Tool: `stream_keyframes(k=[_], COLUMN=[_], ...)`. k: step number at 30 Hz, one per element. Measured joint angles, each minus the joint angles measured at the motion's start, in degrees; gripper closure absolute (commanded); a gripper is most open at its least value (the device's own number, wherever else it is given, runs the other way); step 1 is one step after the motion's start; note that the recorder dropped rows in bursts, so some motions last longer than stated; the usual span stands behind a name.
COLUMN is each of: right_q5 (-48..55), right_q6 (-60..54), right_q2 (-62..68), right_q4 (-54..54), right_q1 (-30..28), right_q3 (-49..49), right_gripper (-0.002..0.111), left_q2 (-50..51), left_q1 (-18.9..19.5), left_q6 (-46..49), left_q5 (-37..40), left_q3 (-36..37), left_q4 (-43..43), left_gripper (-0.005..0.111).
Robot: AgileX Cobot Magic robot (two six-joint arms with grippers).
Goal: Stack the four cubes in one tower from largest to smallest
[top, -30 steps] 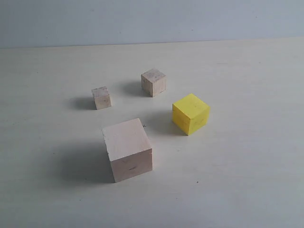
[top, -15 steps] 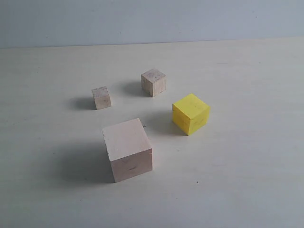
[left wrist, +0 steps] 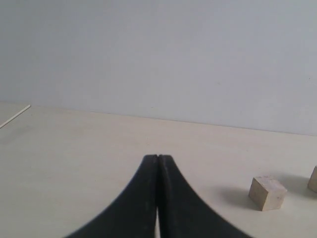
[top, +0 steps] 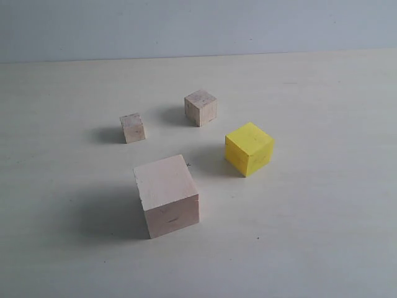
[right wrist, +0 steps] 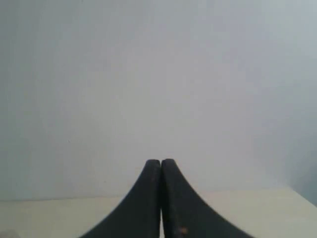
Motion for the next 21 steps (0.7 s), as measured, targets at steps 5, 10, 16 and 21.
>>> stream_keyframes(k=[5, 10, 16, 21], right_q5=[-4.2, -8.0, -7.9, -4.0], right_q6=[3.3, 9.4, 12.0, 12.9], right_q2=[0.0, 0.0, 0.0, 1.1], right_q4=[0.0, 0.1, 0.1, 0.0], right_q1=[0.0, 0.0, 0.0, 0.5], right_q3=[0.0, 0.0, -3.4, -9.4], right_gripper=[0.108, 0.108, 0.108, 0.108], left_q2=[0.0, 0.0, 0.0, 0.0], left_q1=[0.0, 0.0, -0.8, -3.7], left_q6=[-0.9, -3.3, -3.9, -4.3], left_q5=[-0.6, -3.5, -6.3, -6.3], left_q3=[0.1, 0.1, 0.1, -2.2], left_q4=[0.0, -0.4, -0.5, -0.5], left_gripper=[0.107, 0.107, 0.107, 0.107])
